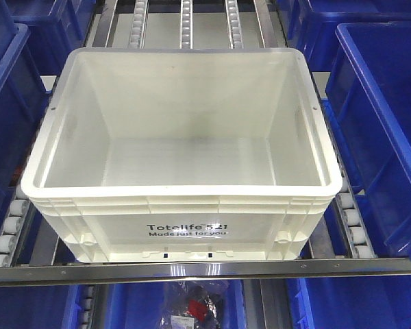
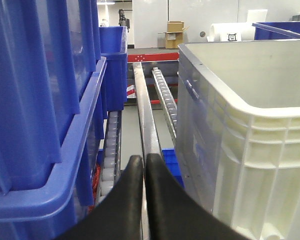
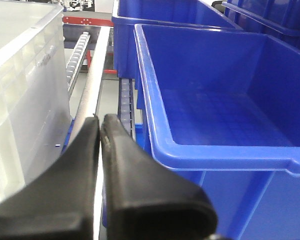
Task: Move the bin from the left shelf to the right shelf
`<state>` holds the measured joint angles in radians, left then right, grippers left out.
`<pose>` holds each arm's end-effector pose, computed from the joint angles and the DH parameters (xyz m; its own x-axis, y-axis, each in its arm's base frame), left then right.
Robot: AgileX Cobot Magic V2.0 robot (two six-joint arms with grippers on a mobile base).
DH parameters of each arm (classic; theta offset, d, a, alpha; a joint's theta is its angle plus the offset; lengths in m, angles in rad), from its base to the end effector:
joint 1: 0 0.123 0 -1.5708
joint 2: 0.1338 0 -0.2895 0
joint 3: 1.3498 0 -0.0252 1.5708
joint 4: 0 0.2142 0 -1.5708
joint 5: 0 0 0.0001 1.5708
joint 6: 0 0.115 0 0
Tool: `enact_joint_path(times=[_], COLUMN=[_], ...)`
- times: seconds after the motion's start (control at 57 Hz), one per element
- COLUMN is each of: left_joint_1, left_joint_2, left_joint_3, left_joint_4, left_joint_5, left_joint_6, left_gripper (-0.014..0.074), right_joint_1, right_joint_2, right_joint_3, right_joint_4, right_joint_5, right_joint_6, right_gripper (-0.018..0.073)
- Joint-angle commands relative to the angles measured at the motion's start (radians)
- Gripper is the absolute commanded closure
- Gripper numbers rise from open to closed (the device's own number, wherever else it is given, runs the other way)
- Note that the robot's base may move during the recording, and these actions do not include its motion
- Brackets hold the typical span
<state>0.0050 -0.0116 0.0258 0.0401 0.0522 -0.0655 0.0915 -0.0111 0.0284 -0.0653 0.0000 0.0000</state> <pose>0.0394 0.0004 0.2013 0.0210 -0.0254 -0.9995 -0.0066 0.9997 -0.0255 0.0392 0.0036 0.2065 0.0754 -0.0586 -0.9954 -0.0866 0.9941 -0.0651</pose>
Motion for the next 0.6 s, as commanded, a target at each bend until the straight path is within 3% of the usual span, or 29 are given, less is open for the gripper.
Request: enact_joint_path(times=[0.0, 0.579], left_joint_1=[-0.006, -0.006], left_joint_2=[-0.014, -0.014], left_joint_3=[0.02, 0.02], left_joint_4=[-0.002, -0.002], left_joint_5=[-0.073, -0.073], left_joint_6=[-0.008, -0.008], left_gripper=[0.0603, 0.0603], right_joint_1=[0.0, 0.0], right_joint_2=[-0.01, -0.01], right_joint_3=[0.019, 0.019], right_joint_4=[-0.003, -0.003], right_joint_5=[-0.073, -0.073], right_joint_6=[-0.006, -0.006], right_gripper=[0.0566, 0.0566])
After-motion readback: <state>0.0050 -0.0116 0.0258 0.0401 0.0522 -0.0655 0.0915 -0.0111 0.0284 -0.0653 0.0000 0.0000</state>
